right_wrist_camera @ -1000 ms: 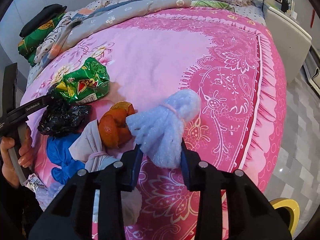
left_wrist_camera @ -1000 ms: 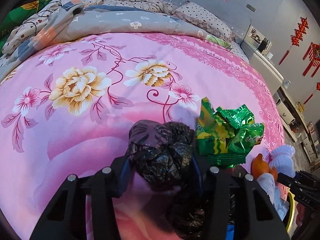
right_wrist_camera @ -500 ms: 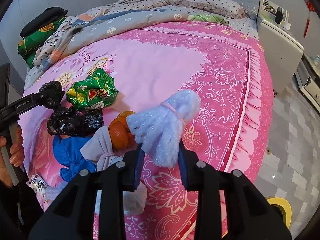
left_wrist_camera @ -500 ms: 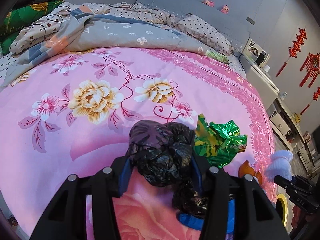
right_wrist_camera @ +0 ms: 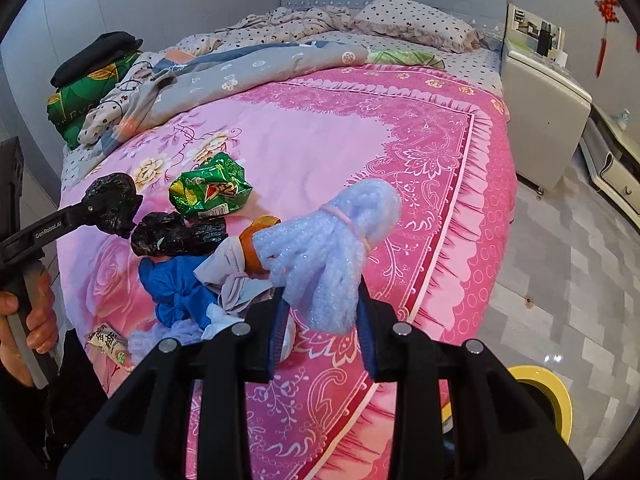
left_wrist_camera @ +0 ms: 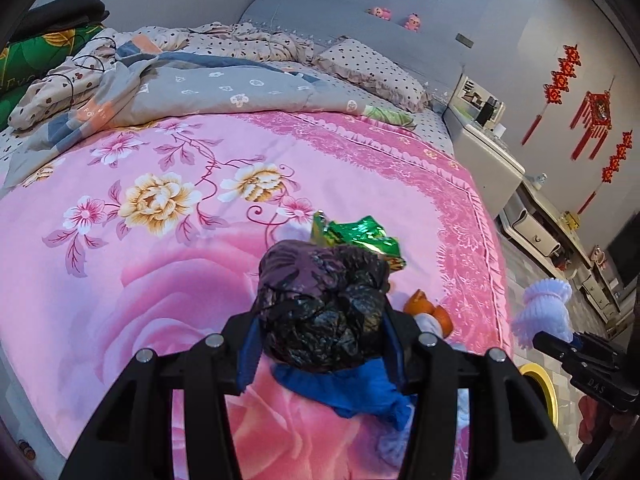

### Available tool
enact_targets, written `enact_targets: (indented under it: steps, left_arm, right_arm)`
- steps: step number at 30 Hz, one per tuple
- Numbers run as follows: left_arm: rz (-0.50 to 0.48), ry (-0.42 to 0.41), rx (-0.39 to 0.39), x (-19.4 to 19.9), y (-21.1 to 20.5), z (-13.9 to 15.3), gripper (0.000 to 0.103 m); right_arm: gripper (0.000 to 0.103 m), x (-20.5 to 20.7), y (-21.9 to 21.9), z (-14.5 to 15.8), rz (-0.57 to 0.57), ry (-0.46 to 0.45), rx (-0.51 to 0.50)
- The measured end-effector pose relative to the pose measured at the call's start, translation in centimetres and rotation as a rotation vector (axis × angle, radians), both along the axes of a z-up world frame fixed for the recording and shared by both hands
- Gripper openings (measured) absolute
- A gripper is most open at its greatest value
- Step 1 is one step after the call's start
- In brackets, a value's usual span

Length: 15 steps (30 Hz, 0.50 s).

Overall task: Collect trash
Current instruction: 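Carry both items over the bin and open both tools to drop them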

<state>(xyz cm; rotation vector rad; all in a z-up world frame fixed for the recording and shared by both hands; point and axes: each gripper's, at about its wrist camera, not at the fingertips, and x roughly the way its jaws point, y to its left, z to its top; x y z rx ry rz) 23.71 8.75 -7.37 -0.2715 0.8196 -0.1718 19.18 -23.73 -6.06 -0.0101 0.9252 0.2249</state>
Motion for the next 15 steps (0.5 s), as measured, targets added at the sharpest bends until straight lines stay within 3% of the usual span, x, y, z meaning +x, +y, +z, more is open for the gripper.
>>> enact_targets:
  steps: [8, 15]
  left_arm:
    - [-0.128, -0.048, 0.010, -3.1, -6.0, 2.5, 0.047]
    - [-0.234, -0.046, 0.034, -5.3, -11.0, 3.1, 0.047]
  right_arm:
    - [0.030, -4.3, -3.1, 3.1, -0.051, -0.056, 0.003]
    - [0.031, -7.6, -6.0, 4.9, -0.102, -0.074, -0.002]
